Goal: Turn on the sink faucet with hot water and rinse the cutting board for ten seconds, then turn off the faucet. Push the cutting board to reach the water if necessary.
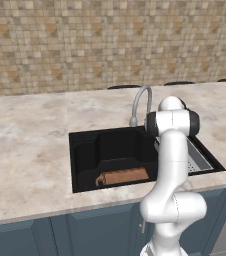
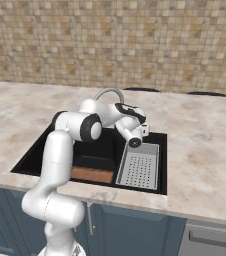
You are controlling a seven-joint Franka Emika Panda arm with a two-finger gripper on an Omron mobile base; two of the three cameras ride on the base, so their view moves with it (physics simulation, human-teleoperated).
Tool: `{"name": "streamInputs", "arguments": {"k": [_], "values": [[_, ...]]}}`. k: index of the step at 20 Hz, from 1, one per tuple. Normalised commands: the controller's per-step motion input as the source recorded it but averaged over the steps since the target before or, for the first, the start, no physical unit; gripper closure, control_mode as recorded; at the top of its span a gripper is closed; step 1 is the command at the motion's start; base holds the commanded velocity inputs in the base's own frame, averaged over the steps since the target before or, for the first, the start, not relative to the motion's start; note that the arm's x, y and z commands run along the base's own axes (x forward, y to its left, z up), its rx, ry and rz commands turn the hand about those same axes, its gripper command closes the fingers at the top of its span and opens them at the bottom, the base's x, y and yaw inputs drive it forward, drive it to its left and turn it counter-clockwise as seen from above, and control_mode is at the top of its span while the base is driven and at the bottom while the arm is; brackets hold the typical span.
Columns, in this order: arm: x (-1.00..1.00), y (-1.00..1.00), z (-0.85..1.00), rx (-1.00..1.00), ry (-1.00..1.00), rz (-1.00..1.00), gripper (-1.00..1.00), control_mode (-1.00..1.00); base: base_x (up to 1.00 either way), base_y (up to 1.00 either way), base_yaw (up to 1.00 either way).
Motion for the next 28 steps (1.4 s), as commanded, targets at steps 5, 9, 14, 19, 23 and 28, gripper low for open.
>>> {"name": "streamInputs", "arguments": {"k": [5, 9, 14, 19, 23, 28], "values": [[0.04, 0.00, 0.00, 0.00, 0.00, 0.00, -1.00, -1.00, 0.00, 0.00, 0.00], [0.02, 0.00, 0.00, 0.00, 0.00, 0.00, -1.00, -1.00, 0.00, 0.00, 0.00], [0.05, 0.00, 0.00, 0.00, 0.00, 0.00, -1.00, -1.00, 0.00, 0.00, 0.00], [0.03, 0.00, 0.00, 0.00, 0.00, 0.00, -1.00, -1.00, 0.00, 0.00, 0.00], [0.00, 0.00, 0.00, 0.00, 0.00, 0.00, -1.00, -1.00, 0.00, 0.00, 0.00], [0.00, 0.00, 0.00, 0.00, 0.00, 0.00, -1.00, -1.00, 0.00, 0.00, 0.00]]}}
